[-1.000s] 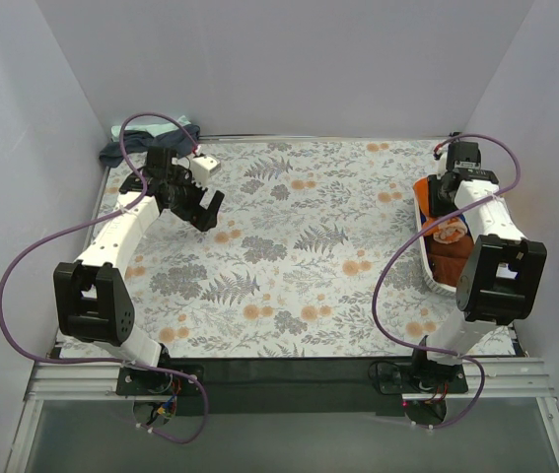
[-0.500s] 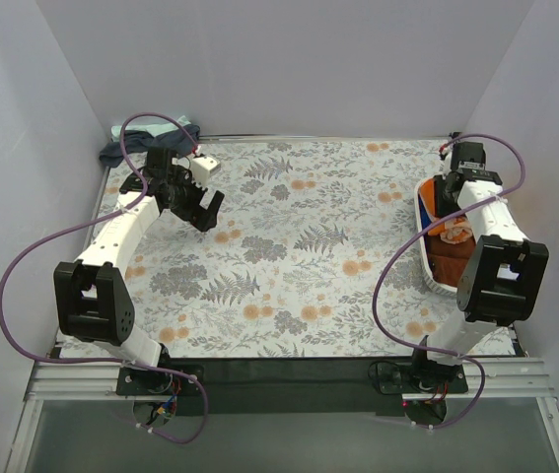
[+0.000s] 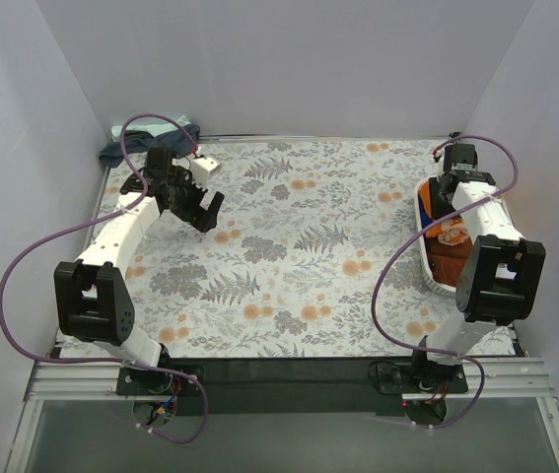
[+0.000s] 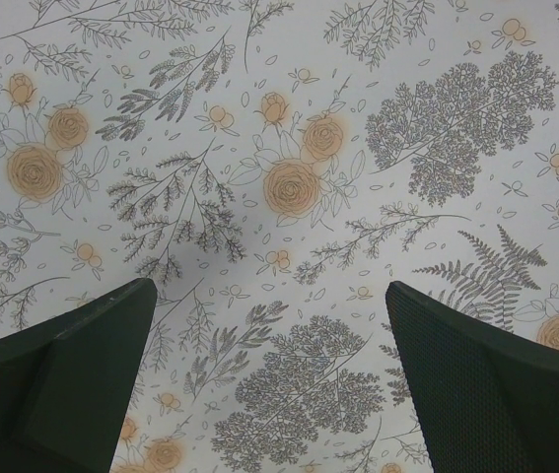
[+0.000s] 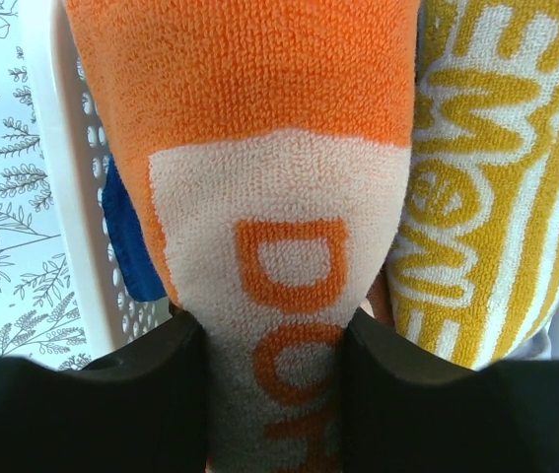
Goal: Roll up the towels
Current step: Place the rolled towel into the container
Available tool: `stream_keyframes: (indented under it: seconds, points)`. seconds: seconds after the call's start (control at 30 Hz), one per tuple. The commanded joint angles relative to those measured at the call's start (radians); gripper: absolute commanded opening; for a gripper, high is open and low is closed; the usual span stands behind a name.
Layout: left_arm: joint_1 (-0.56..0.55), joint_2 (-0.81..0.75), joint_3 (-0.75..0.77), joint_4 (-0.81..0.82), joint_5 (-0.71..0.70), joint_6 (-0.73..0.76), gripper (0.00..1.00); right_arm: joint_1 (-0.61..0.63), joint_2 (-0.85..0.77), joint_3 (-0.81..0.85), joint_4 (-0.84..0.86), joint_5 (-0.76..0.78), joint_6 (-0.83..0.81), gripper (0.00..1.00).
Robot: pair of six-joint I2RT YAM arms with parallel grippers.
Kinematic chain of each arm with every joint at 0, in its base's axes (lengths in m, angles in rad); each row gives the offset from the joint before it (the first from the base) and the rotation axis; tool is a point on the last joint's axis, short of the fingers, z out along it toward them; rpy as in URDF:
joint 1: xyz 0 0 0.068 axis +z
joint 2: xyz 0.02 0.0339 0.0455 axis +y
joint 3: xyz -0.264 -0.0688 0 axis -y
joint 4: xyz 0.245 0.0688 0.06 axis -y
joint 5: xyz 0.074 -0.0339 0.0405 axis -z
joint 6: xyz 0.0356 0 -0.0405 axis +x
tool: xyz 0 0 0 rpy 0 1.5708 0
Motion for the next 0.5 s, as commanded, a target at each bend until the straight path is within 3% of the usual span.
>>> stream_keyframes:
  seconds: [0.0, 0.17, 0.3, 0.47]
  points:
    - [-0.003, -0.016, -0.007, 0.016, -0.006, 0.006, 0.98, 0.021, -0.015, 0.014, -0.005, -0.034, 0.024, 0.15]
    - [-0.003, -0.018, -0.010, 0.014, 0.000, 0.005, 0.98, 0.021, 0.009, 0.008, -0.037, -0.087, 0.047, 0.22]
    - [-0.002, -0.018, -0.010, 0.013, -0.006, 0.011, 0.98, 0.018, 0.025, 0.031, -0.074, -0.103, 0.054, 0.43]
    - [-0.002, -0.012, 0.004, 0.013, -0.008, 0.016, 0.98, 0.003, 0.013, 0.068, -0.109, -0.121, 0.041, 0.53]
